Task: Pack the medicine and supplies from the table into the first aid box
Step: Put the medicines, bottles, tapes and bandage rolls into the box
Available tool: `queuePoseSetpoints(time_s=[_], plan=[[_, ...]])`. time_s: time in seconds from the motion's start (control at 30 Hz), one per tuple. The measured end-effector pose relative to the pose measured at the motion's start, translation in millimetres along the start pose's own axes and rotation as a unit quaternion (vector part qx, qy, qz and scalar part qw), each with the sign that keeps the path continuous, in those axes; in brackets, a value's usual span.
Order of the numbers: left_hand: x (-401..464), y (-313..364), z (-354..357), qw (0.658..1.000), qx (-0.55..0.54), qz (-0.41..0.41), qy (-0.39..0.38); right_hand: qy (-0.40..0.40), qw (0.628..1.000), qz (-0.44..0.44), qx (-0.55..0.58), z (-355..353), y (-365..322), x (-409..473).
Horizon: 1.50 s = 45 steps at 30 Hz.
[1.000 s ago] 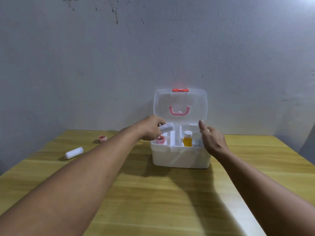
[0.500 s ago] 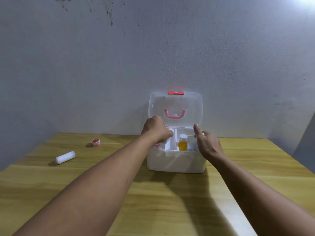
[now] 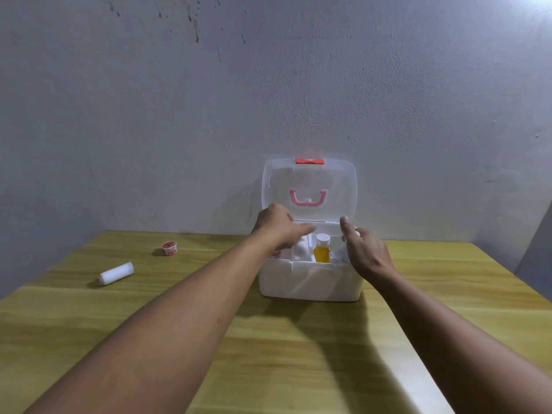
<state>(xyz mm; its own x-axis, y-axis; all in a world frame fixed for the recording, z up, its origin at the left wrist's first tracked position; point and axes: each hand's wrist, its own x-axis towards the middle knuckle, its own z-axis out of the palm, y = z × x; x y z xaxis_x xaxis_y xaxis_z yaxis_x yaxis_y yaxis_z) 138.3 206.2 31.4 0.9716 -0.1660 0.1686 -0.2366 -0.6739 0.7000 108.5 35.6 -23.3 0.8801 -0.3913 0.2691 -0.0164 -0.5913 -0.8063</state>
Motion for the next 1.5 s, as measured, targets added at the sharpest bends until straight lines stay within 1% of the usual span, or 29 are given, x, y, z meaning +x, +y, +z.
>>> queuePoseSetpoints(time_s=[0.07, 0.17, 0.3, 0.4, 0.5, 0.63, 0.7, 0.73, 0.83, 0.93, 1.0, 1.07, 1.17, 1.3, 1.4, 1.5], plan=[[0.2, 0.6, 0.6, 1.0, -0.017, 0.005, 0.018, 0.0, 1.0, 0.002, -0.003, -0.3, 0.3, 0.0], [5.8, -12.1, -10.6, 0.997, 0.007, 0.003, 0.08, 0.0, 1.0, 0.005, -0.004, -0.5, 1.5, 1.7], [10.9, -52.2, -36.8, 0.988, 0.036, -0.05, 0.139, 0.0, 1.0, -0.007, -0.013, -1.0, 2.9, 3.4], [8.9, -95.4, -56.6, 0.979, 0.09, -0.093, 0.156, -0.005, 1.0, -0.012, -0.02, -0.8, 3.6, 4.7], [3.8, -145.5, -78.1, 0.959, 0.167, -0.152, 0.17, 0.0, 1.0, -0.019, -0.021, -3.4, 3.1, 4.3], [-8.4, -214.1, -109.2, 0.915, 0.266, -0.254, 0.167, -0.005, 1.0, -0.026, -0.012, -2.6, 0.5, 2.9], [-14.5, -237.3, -116.7, 0.898, 0.294, -0.29, 0.153, -0.004, 1.0, -0.024, -0.017, -1.9, 1.3, 3.4], [-16.3, -246.3, -118.9, 0.896, 0.293, -0.295, 0.157, -0.005, 1.0, -0.022, -0.02, -1.4, 2.0, 3.9], [-15.1, -259.1, -122.8, 0.905, 0.258, -0.273, 0.199, -0.006, 0.999, -0.017, -0.027, -0.2, 2.3, 3.8], [-1.3, -256.6, -121.3, 0.934, 0.178, -0.22, 0.218, -0.006, 0.999, -0.015, -0.031, 0.6, 3.3, 3.6], [11.0, -250.5, -118.1, 0.953, 0.123, -0.179, 0.211, -0.006, 0.999, -0.017, -0.032, 0.2, 3.3, 3.5], [24.0, -244.9, -114.8, 0.969, 0.093, -0.141, 0.181, -0.007, 0.999, -0.016, -0.033, -0.3, 2.9, 3.4], [40.3, -237.6, -108.6, 0.98, 0.107, -0.111, 0.123, -0.006, 0.999, -0.015, -0.038, -0.4, 3.4, 3.1], [52.4, -238.5, -98.1, 0.981, 0.166, -0.095, 0.029, -0.002, 0.999, -0.009, -0.038, -0.2, 3.9, 4.4], [55.8, -236.4, -96.5, 0.978, 0.188, -0.085, 0.017, -0.002, 0.999, -0.004, -0.038, -0.2, 3.5, 4.2], [53.8, -230.7, -92.4, 0.982, 0.166, -0.083, 0.039, -0.003, 0.999, -0.005, -0.033, 0.0, 2.1, 2.8]])
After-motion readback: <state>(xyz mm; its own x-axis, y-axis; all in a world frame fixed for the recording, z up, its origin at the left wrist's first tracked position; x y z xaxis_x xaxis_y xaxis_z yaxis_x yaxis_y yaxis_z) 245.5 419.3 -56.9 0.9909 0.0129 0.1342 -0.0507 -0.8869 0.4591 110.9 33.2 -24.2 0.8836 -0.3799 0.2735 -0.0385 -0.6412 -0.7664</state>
